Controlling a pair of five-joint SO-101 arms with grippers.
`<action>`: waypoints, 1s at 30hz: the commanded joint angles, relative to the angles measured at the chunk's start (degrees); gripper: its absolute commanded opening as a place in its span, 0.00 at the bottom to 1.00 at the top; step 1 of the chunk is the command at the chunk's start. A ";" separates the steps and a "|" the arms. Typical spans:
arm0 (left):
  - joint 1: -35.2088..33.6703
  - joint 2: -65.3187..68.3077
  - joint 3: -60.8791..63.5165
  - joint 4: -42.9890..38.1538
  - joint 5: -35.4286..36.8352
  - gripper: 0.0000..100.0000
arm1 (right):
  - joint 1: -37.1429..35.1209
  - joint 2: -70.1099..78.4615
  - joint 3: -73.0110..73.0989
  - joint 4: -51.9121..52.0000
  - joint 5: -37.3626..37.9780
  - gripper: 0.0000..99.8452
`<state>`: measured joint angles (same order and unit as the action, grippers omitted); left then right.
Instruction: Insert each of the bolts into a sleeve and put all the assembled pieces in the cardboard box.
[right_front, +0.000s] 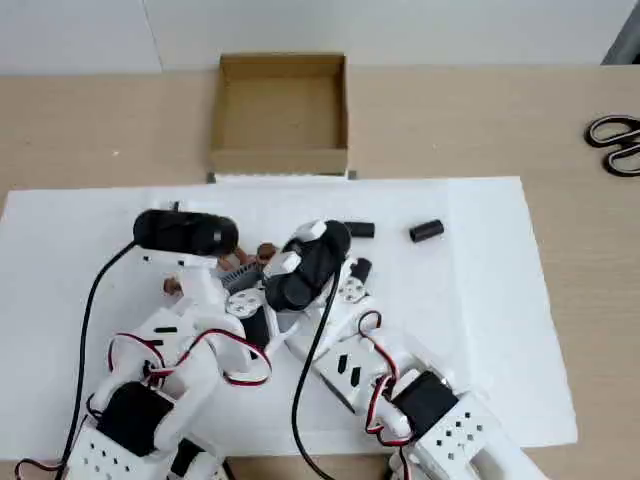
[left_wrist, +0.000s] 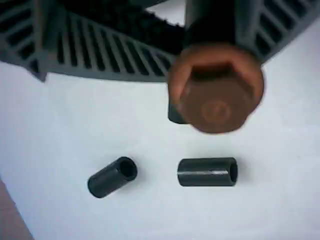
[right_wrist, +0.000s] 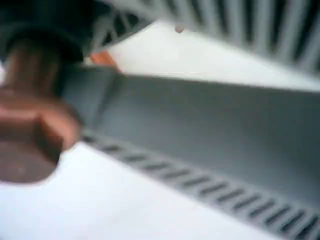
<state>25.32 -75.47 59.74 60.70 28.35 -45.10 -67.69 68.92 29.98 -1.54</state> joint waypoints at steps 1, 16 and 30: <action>-2.81 0.44 -0.84 1.23 -4.31 0.23 | 0.40 -1.19 -5.01 -1.63 0.00 0.00; -7.74 0.00 -3.65 1.41 -8.35 0.23 | 0.48 -0.92 -4.40 -1.54 0.00 0.00; -16.97 0.44 -12.00 1.14 -6.07 0.00 | 9.10 -0.66 -0.09 -1.71 -3.52 0.00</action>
<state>12.40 -74.95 49.63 61.93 22.11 -39.03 -67.78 69.71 29.89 -2.86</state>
